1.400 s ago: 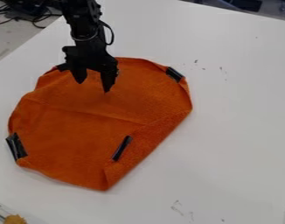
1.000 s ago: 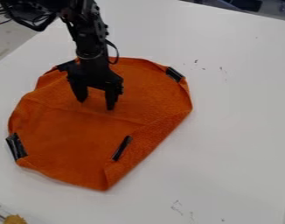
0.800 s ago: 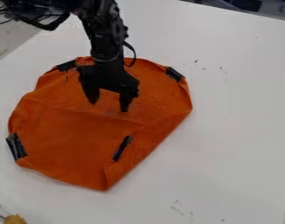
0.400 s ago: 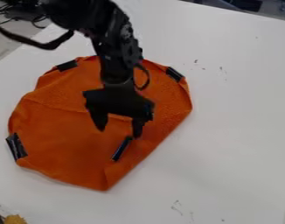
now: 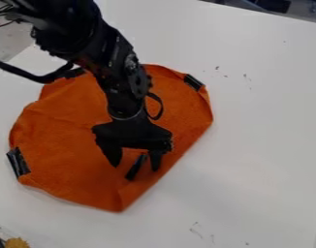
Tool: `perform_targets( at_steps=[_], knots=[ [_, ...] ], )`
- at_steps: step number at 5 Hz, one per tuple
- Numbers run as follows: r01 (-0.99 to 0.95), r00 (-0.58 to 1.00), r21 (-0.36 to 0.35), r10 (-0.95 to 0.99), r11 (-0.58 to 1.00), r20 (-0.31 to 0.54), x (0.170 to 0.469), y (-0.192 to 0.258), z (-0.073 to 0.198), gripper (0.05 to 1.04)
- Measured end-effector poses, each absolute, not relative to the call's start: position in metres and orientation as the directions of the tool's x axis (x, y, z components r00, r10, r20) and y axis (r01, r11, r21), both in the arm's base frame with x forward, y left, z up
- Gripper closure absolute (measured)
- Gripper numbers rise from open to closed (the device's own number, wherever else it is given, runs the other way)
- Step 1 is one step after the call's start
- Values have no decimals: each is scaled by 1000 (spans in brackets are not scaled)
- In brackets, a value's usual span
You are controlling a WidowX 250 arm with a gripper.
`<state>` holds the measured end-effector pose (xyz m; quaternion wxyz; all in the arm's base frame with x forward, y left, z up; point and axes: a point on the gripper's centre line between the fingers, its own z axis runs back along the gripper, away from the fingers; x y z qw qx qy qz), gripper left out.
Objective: Fold the cloth from bottom right to left
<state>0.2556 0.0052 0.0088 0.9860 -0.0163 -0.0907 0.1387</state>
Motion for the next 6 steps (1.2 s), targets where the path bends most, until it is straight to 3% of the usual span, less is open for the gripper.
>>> perform_targets(
  at_steps=[1,2,3,4,5,6],
  knots=[
    [-262,946,-77,272,962,176,257,6,6,135],
    [-263,946,-75,272,962,178,258,8,6,316],
    [-267,944,-71,275,961,180,257,8,5,382],
    [-272,942,-59,278,961,190,257,8,5,524],
    [-274,940,-42,277,961,199,257,5,6,787],
    [-271,944,-10,268,962,190,253,2,11,948]
  ],
)
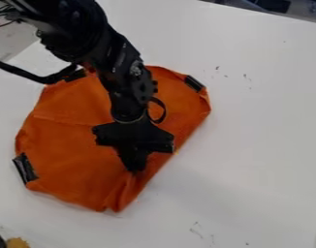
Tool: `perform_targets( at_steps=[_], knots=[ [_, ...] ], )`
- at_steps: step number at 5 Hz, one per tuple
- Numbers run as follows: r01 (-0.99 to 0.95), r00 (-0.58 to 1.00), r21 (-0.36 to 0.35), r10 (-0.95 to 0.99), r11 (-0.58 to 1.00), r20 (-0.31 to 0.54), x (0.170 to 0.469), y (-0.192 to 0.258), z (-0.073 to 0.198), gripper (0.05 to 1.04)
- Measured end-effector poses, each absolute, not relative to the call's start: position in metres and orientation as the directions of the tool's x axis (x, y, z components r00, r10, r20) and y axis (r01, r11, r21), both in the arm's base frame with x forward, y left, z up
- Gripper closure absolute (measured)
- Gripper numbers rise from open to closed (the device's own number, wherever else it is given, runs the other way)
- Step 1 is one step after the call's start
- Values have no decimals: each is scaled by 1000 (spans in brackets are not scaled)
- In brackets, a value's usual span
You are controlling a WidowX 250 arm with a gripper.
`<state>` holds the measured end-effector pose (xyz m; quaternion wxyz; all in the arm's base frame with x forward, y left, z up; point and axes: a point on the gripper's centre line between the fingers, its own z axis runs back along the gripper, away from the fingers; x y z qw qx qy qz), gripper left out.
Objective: Fold the cloth from bottom right to left
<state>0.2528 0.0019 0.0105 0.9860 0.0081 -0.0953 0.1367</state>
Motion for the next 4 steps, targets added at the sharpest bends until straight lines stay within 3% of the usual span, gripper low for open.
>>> perform_targets(
  at_steps=[1,3,4],
  knots=[
    [-264,944,19,254,964,210,256,-2,20,955],
    [-276,937,17,265,961,227,258,-4,20,604],
    [-286,932,18,274,958,239,257,-4,19,851]
  ],
)
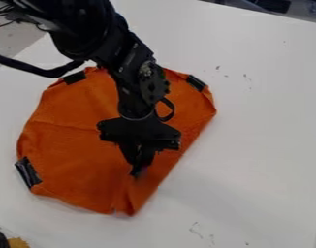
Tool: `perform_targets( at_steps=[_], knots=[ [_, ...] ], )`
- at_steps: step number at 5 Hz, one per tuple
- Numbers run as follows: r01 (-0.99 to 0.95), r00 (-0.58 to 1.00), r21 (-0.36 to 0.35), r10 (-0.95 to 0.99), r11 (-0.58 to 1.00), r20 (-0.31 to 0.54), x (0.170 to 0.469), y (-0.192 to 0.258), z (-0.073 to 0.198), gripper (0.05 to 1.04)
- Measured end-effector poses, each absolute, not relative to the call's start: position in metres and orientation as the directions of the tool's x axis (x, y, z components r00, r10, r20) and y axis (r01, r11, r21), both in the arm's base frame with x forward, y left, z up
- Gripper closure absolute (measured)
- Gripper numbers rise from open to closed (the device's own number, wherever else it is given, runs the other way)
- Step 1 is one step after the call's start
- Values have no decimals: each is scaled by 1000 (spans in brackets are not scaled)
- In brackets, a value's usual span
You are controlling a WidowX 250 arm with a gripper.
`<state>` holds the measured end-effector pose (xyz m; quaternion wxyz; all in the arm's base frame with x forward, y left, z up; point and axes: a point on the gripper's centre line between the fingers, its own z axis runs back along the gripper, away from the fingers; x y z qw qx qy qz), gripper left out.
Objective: Fold the cloth from bottom right to left
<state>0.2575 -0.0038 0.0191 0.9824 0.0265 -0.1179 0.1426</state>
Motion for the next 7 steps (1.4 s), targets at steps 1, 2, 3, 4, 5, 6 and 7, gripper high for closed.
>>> perform_targets(
  at_steps=[1,2,3,4,5,6,7],
  knots=[
    [-287,931,24,273,958,242,257,-5,19,986],
    [-293,930,29,278,956,242,256,-6,19,1020],
    [-276,932,68,250,959,261,256,-11,31,1021],
    [-235,935,114,193,965,296,261,-26,49,1023],
    [-209,932,136,155,968,329,258,-50,53,1024],
    [-221,919,101,172,970,355,250,-71,48,1024],
    [-245,906,47,212,968,366,242,-82,41,1001]
  ],
)
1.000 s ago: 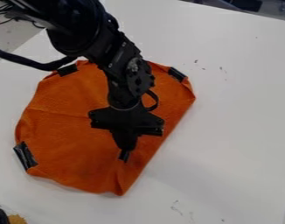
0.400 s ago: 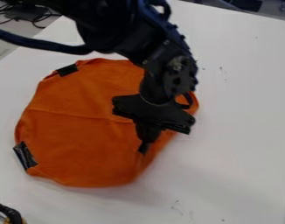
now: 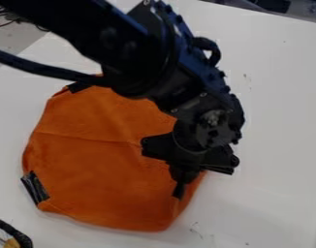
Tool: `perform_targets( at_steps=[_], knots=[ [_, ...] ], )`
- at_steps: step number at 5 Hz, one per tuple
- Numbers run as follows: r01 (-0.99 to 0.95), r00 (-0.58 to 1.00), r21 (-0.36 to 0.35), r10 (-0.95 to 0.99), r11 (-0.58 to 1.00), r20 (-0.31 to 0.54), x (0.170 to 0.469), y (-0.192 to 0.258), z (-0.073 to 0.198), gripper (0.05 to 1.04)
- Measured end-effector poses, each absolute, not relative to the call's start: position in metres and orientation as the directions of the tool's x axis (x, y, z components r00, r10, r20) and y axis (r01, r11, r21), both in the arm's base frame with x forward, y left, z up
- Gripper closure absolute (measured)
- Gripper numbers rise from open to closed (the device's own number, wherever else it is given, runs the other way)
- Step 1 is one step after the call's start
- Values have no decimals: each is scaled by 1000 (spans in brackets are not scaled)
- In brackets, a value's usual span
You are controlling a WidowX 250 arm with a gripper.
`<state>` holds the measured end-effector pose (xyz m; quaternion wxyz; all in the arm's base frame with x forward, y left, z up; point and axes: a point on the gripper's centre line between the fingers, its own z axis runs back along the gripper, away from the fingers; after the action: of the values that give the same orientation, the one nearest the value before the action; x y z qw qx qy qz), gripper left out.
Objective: Fold the cloth from bottom right to left
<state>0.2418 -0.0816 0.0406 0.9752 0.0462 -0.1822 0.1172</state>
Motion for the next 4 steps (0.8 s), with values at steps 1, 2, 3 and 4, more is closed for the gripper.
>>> perform_targets(
  at_steps=[1,2,3,4],
  knots=[
    [-272,903,23,247,962,351,239,-86,38,844],
    [-279,907,21,256,960,336,239,-88,40,567],
    [-278,910,15,258,960,325,245,-92,47,259],
    [-269,920,3,256,963,297,247,-99,51,76]
  ],
)
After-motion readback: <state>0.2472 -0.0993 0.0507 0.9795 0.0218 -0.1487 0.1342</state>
